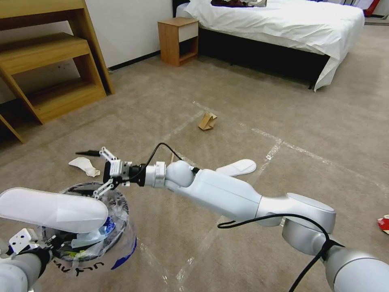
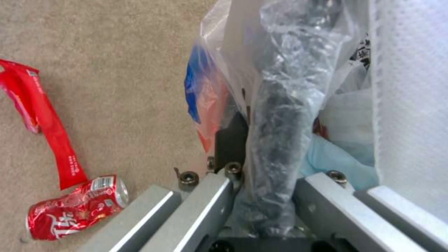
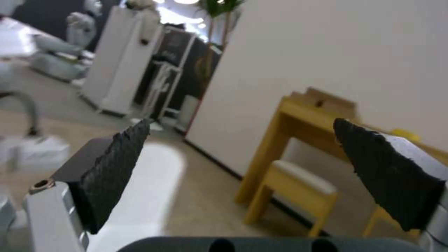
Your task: Pick up the trash bin and place the garbage on the floor into it.
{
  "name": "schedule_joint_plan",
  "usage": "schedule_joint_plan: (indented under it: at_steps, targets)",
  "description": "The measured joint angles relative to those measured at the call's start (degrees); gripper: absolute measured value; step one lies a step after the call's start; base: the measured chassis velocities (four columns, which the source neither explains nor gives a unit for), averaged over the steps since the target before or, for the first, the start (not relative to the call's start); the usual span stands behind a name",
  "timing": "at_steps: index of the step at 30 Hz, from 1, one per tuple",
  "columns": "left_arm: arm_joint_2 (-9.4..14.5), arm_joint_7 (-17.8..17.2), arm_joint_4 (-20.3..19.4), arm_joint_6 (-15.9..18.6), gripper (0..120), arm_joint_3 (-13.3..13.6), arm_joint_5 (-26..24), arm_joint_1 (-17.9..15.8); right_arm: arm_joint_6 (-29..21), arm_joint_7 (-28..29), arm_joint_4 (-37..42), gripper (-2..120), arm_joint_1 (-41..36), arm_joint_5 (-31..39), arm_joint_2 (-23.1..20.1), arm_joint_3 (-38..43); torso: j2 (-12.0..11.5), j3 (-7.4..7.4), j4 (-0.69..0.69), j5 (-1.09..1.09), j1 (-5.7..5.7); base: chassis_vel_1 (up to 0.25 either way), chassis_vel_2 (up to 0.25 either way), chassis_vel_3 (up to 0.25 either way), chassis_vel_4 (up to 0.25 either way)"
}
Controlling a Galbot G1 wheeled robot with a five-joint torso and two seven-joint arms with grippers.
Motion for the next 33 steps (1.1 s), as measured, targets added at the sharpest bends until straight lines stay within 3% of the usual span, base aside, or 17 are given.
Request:
schedule_joint_plan:
  at_steps: [16,27,33]
  targets:
    - [1.76,-0.06,1.25,0.02,0,-0.69,0.91,-0.17,-4.76,5.76,3.17,100,-1.84,-1.05,-5.5,13.7,0.0,0.0,0.0,0.01,0.0,0.0,0.0,0.0,0.0]
    - [2.61,-0.22,1.77,0.02,0,-0.8,1.1,-0.57,-13.2,20.05,6.0,100,-10.98,-9.41,-11.48,24.94,0.0,0.0,0.01,0.01,0.0,0.0,0.0,0.0,0.0]
    - [2.62,-0.25,1.83,0.02,0,-0.75,0.86,-0.85,-15.23,28.12,9.27,100,-23.8,-12.81,-12.82,36.71,0.0,-0.01,-0.01,0.01,0.0,0.0,0.0,0.0,0.0]
